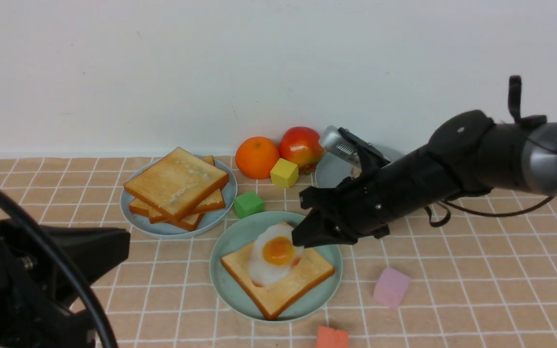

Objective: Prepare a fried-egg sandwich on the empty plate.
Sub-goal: Use the right arm to place the fried egg on the slice of bread in the middle, then use the left arm to grab a slice of bread

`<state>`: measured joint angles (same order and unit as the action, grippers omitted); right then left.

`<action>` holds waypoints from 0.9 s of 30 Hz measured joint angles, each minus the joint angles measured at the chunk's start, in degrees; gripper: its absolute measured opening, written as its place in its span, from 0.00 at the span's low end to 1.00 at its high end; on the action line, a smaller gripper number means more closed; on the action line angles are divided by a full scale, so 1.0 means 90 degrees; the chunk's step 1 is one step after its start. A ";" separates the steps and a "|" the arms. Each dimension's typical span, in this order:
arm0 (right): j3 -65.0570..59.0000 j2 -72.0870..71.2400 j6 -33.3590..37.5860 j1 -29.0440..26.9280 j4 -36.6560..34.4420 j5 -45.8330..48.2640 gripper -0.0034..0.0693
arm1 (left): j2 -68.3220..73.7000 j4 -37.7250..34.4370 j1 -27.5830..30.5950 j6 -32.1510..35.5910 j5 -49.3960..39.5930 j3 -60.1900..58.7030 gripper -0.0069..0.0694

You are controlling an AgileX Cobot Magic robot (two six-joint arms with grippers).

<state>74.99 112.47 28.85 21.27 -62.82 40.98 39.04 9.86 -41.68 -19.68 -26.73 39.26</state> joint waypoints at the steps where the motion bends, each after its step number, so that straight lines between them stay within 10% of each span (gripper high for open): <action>1: 0.0000 0.0042 0.0000 0.0000 -0.0067 -0.0046 0.13 | 0.0000 0.0000 0.0000 0.0000 0.0000 0.0000 0.11; 9: -0.0033 0.0427 0.0000 0.0000 -0.0252 -0.0380 0.23 | 0.0000 0.0006 0.0000 0.0000 -0.0048 0.0000 0.12; 16: -0.0033 0.0328 -0.0052 -0.0006 0.0067 -0.0146 0.53 | 0.0000 -0.0024 0.0000 0.0000 -0.0109 0.0000 0.13; 27: -0.0033 -0.2278 -0.2621 -0.0006 0.4842 0.1339 0.39 | 0.2026 -0.0161 0.0000 0.0008 -0.0507 0.0173 0.12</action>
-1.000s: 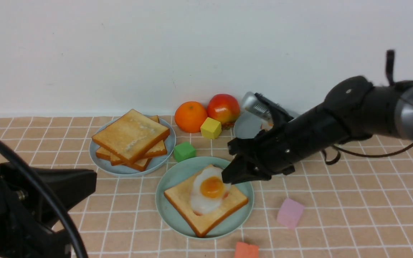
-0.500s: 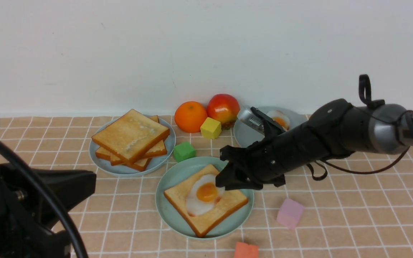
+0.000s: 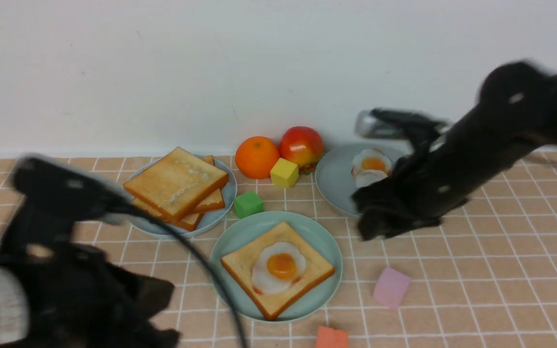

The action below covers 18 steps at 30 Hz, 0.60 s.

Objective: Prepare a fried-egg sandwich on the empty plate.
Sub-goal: Use the left arm to grab a slice of bread

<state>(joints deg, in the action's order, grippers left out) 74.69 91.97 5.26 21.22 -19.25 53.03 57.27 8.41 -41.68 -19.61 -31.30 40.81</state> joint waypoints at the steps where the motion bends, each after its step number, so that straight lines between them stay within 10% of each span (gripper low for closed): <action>1: 0.0000 -0.0280 -0.0160 0.0000 0.0280 0.0247 0.36 | 0.0261 0.0031 0.0000 0.0035 -0.0047 0.0130 0.10; 18: -0.0963 -0.4685 -0.0925 0.0000 0.1257 0.1477 0.14 | 0.4836 -0.0356 0.2401 0.2300 -0.0261 0.3918 0.10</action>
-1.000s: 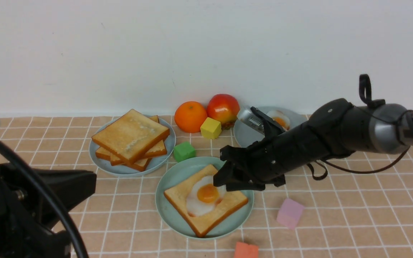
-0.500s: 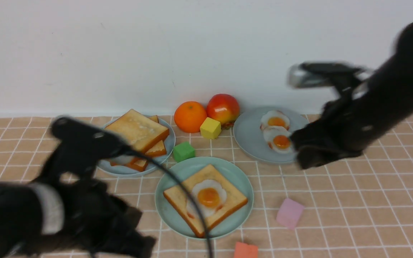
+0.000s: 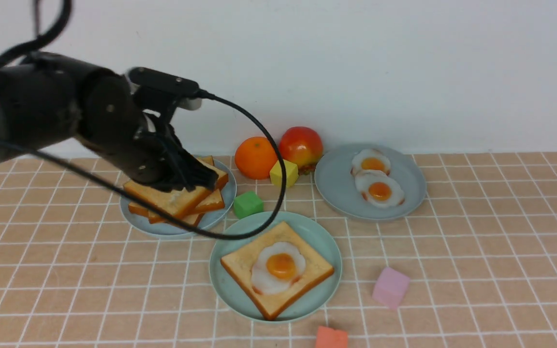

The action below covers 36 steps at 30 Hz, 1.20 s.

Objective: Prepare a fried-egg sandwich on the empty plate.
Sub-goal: Use the left arm to grab a slice of bread

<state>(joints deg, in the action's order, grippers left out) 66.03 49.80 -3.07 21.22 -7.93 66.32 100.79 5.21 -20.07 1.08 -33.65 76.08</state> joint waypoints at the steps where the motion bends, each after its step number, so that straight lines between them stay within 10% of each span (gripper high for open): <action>1: -0.0112 -0.0163 -0.0011 0.0000 0.0000 -0.0016 0.14 | 0.0190 0.0082 0.0004 0.0120 0.0014 0.0127 0.12; 15: -0.0501 -0.0708 -0.0180 0.0000 -0.0099 -0.0022 0.16 | 0.1710 0.1151 0.0007 0.0467 0.1063 0.0627 0.64; 22: -0.0501 -0.0708 -0.0180 0.0000 -0.0334 -0.0022 0.16 | 0.1844 0.1282 0.0007 0.0418 0.1210 0.0667 0.55; 29: -0.0501 -0.0708 -0.0186 0.0000 -0.0528 -0.0022 0.17 | 0.1844 0.1375 0.0012 0.0255 0.1215 0.0678 0.26; 36: -0.0501 -0.0708 -0.0186 0.0000 -0.0528 0.0088 0.18 | 0.1688 0.1337 0.0012 0.0250 0.1067 0.0700 0.24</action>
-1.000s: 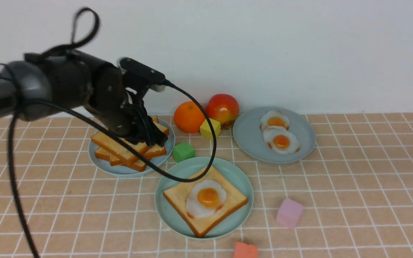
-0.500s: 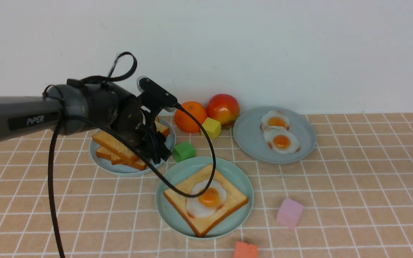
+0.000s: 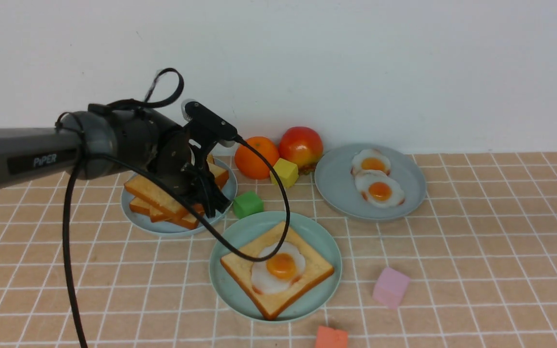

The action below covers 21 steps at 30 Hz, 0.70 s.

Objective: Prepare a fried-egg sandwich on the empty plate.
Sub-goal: Use the left arm to grab a slice of bread, then use the left arm to place a slice of bread on the fried egg in the middle

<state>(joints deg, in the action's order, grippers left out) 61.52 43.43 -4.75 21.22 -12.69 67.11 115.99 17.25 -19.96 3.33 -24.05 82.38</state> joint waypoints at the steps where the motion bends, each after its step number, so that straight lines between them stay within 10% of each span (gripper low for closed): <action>1: 0.0000 0.0000 -0.0006 0.0000 0.0000 0.0014 0.18 | -0.0108 -0.0063 0.0000 -0.0025 -0.0090 0.0000 0.24; 21: 0.0000 -0.0117 -0.0006 0.0000 -0.0004 0.0091 0.18 | -0.1093 -0.0047 -0.2787 -0.0540 -0.0959 -0.0836 0.20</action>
<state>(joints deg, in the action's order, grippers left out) 61.52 42.38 -4.80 21.22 -12.72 67.93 106.15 16.82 -45.05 -1.53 -32.68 74.85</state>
